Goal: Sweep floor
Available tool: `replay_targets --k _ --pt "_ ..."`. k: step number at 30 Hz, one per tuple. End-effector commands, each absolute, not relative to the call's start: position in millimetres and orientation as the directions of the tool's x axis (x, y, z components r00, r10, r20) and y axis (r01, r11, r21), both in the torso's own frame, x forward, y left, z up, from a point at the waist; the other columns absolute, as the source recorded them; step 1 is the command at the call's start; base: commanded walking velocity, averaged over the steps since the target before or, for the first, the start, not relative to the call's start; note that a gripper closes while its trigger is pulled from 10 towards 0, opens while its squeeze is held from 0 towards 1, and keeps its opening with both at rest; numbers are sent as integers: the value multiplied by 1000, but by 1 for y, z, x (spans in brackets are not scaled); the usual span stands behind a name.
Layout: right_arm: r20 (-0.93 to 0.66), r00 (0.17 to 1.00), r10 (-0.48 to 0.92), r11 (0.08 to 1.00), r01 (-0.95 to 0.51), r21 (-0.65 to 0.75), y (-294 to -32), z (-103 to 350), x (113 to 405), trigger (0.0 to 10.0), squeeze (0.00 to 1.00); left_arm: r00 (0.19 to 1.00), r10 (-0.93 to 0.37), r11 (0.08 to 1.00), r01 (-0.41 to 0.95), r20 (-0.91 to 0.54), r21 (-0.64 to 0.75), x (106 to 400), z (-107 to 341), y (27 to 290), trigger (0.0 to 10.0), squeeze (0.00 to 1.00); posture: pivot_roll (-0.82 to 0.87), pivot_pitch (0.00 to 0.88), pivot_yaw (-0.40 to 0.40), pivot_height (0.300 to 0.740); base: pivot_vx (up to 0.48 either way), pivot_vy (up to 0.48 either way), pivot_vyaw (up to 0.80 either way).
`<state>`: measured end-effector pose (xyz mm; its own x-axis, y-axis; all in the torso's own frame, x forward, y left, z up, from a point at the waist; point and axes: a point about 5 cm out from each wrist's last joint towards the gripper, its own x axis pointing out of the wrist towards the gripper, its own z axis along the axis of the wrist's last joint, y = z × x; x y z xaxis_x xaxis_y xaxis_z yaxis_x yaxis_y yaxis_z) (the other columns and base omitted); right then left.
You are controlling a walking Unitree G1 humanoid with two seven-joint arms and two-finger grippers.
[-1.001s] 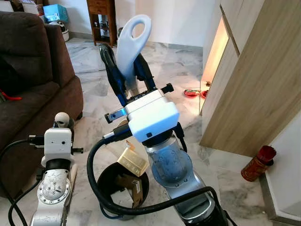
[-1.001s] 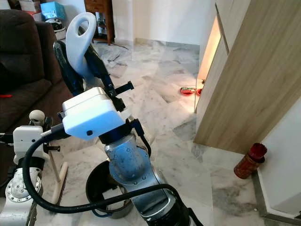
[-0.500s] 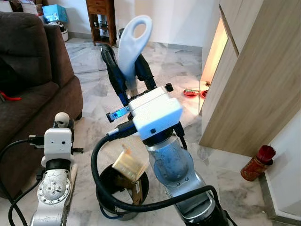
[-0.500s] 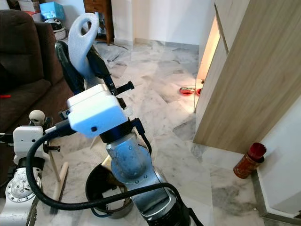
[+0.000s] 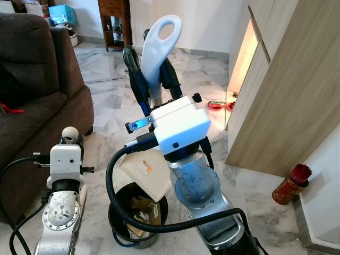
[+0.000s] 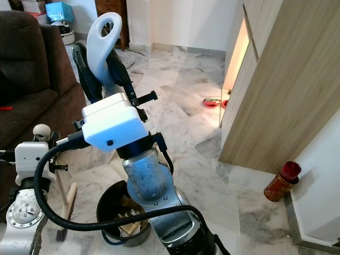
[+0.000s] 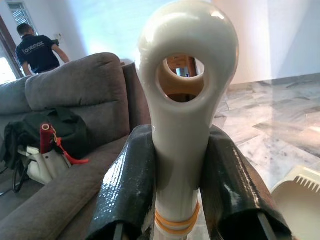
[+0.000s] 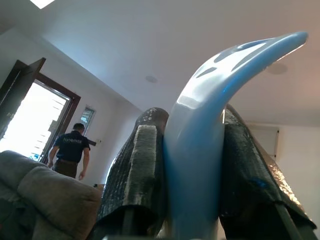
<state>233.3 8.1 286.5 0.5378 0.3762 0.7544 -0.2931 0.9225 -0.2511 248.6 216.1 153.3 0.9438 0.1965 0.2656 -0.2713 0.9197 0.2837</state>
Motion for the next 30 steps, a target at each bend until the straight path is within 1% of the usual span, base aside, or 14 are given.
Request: replay_targets --k 1,4,6,7,9,11,14,15,18,20,21,23,28,30 --pt "809 483 335 932 -299 -207 7 303 226 10000 0 932 179 913 -276 315 299 250 161 215 10000 0 43 0 -28 740 0 0 0" --pt "796 522 306 948 -239 -208 -3 299 238 10000 0 934 177 915 -272 311 297 251 161 214 10000 0 46 0 -27 740 0 0 0" --pt "779 564 276 961 -171 -217 -18 294 252 10000 0 938 167 921 -258 303 291 251 159 213 10000 0 46 0 -27 740 0 0 0" --pt "779 564 276 961 -171 -217 -18 294 252 10000 0 938 167 921 -258 303 291 251 159 213 10000 0 46 0 -27 740 0 0 0" --pt "743 633 220 967 -43 -250 -49 282 274 10000 0 950 136 936 -216 282 279 252 157 208 10000 0 37 0 -29 740 0 0 0" --pt "716 677 170 967 24 -253 -69 274 285 10000 0 955 120 942 -195 271 273 252 155 206 10000 0 38 0 -29 740 0 0 0" --pt "663 745 71 957 136 -255 -107 256 301 10000 0 958 115 945 -187 263 267 252 153 205 10000 0 36 0 -28 740 0 0 0" --pt "619 785 10 948 189 -255 -129 243 309 10000 0 960 123 948 -189 253 256 251 150 206 10000 0 36 0 -28 740 0 0 0" --pt "560 827 -52 943 225 -244 -151 227 315 10000 0 962 141 951 -197 232 237 250 147 209 10000 0 33 0 -25 740 0 0 0" --pt "527 846 -82 944 235 -230 -160 218 316 10000 0 965 154 954 -201 211 224 250 144 212 10000 0 32 0 -25 740 0 0 0" --pt "475 874 -105 955 222 -197 -166 205 319 10000 0 968 173 952 -212 182 221 250 140 215 10000 0 32 0 -22 740 0 0 0" --pt "430 894 -125 965 211 -158 -171 191 320 10000 0 972 192 951 -218 134 218 250 132 218 10000 0 32 0 -22 740 0 0 0" --pt "354 924 -144 979 186 -85 -175 171 321 10000 0 964 248 943 -262 90 205 245 123 227 10000 0 35 0 -15 740 0 0 0" --pt "307 937 -168 979 195 -59 -178 159 322 10000 0 965 259 951 -263 42 166 241 114 230 10000 0 35 0 -14 740 0 0 0"
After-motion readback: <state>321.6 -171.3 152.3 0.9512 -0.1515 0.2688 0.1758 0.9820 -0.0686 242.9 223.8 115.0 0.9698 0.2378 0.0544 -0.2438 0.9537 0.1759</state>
